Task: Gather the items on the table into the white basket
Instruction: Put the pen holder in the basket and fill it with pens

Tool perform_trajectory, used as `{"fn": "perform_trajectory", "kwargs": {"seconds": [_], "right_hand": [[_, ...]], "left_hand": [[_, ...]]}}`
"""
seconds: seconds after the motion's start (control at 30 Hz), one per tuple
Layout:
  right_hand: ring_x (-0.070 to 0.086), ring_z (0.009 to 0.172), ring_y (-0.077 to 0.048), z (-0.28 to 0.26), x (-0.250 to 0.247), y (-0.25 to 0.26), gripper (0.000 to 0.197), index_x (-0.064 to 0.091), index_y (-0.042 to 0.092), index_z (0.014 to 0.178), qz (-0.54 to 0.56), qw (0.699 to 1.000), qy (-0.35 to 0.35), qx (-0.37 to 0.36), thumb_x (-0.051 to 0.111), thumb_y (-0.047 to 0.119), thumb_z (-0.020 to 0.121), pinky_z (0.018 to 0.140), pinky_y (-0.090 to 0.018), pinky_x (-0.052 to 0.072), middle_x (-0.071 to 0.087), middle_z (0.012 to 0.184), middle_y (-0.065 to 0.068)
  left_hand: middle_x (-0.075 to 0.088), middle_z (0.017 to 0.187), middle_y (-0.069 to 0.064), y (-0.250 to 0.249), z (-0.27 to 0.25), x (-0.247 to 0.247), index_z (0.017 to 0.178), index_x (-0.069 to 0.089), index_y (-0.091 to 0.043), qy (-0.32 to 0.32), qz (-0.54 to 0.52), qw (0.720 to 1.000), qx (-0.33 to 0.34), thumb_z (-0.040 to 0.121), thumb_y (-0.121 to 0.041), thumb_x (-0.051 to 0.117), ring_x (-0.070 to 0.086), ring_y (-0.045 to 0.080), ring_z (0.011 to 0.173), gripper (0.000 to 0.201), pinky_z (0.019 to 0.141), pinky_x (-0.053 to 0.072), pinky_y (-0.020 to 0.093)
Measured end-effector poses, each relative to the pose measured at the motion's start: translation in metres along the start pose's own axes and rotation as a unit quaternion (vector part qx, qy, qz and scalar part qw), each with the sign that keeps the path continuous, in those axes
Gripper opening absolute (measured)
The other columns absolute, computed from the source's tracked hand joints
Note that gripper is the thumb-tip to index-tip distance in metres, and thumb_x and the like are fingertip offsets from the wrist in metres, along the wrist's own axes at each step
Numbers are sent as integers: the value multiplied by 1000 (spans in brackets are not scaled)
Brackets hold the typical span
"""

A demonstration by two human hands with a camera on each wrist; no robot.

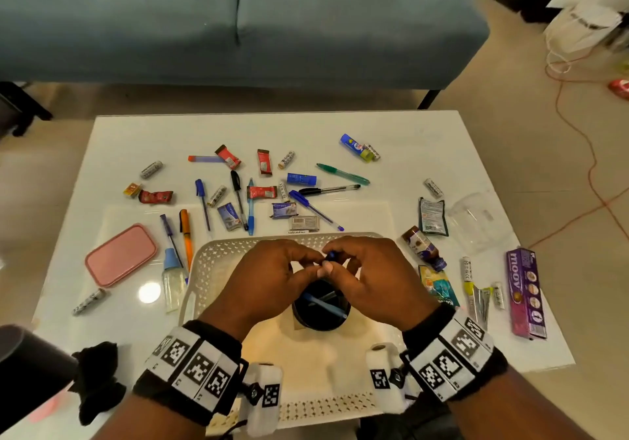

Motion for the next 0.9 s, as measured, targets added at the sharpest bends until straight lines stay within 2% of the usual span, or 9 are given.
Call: {"fn": "perform_trajectory", "kwargs": {"seconds": [0.17, 0.23, 0.33, 0.4, 0.47, 0.57, 0.7, 0.8, 0.9], "right_hand": [[57, 75, -3, 11, 9, -13, 16, 70, 32, 92, -34, 999, 22, -14, 58, 43, 89, 72, -32, 51, 65, 79, 15], [58, 76, -2, 13, 11, -18, 19, 70, 34, 95, -32, 999, 26, -7, 58, 47, 88, 74, -30, 51, 65, 81, 15], [54, 72, 4, 12, 8, -26, 26, 69, 37, 106, -25, 999, 35, -5, 60, 53, 87, 70, -22, 45, 64, 85, 17], [51, 69, 7, 10, 6, -32, 33, 68, 38, 113, -24, 999, 32, 1, 61, 55, 87, 70, -19, 40, 64, 87, 19], [50, 66, 8, 7, 2, -39, 34, 68, 36, 115, -9, 1000, 13, 12, 63, 54, 87, 71, -20, 39, 66, 88, 18], [51, 65, 7, 5, -6, -48, 29, 69, 34, 113, 18, 999, -32, 28, 65, 49, 89, 72, -21, 42, 67, 87, 17], [56, 70, 3, 1, -16, -59, 23, 70, 33, 107, 35, 994, -92, 49, 66, 46, 89, 77, -25, 48, 67, 84, 16], [56, 69, 3, -6, -23, -67, 23, 70, 33, 106, 41, 992, -112, 51, 66, 46, 88, 76, -26, 50, 66, 83, 16], [55, 67, 4, -13, -28, -71, 24, 69, 35, 107, 41, 992, -110, 42, 64, 49, 89, 73, -22, 48, 66, 85, 16]], "left_hand": [[70, 86, -26, 2, 0, 1, 97, 75, -41, -14, -9, 999, -49, 84, -41, 78, 61, 8, 58, 13, 58, 47, 20], [69, 86, -30, 0, -4, -4, 93, 71, -45, -49, -16, 996, -66, 84, -37, 80, 61, 10, 56, 14, 56, 45, 14], [69, 81, -24, -11, -10, -13, 90, 71, -44, -89, -6, 991, -95, 85, -37, 78, 58, 3, 55, 10, 56, 42, 14], [69, 75, -19, -18, -2, -18, 90, 71, -42, -78, 39, 991, -98, 87, -39, 75, 60, -5, 63, 5, 60, 41, 15], [68, 79, -21, -26, 18, -26, 92, 72, -39, -66, 99, 989, -86, 90, -41, 72, 61, -8, 72, 3, 66, 41, 18], [69, 87, -15, -29, 64, -34, 100, 74, -33, -42, 194, 977, -78, 95, -42, 64, 62, 5, 82, 14, 70, 44, 26], [70, 109, -5, -20, 117, -26, 107, 73, -31, 50, 339, 934, -98, 98, -33, 54, 62, 18, 97, 21, 80, 50, 32], [66, 124, -5, -11, 139, -20, 115, 70, -36, 131, 421, 890, -117, 94, -33, 56, 62, 21, 110, 25, 91, 52, 37], [64, 127, -6, -9, 153, -14, 122, 66, -39, 188, 517, 829, -99, 95, -34, 57, 62, 21, 114, 29, 89, 52, 34]]}}
Point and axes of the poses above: each hand's wrist, its own z-axis towards the middle knuckle, its own x-axis out of the palm, y = z × x, the point moved 2 cm from there along z, towards the middle knuckle
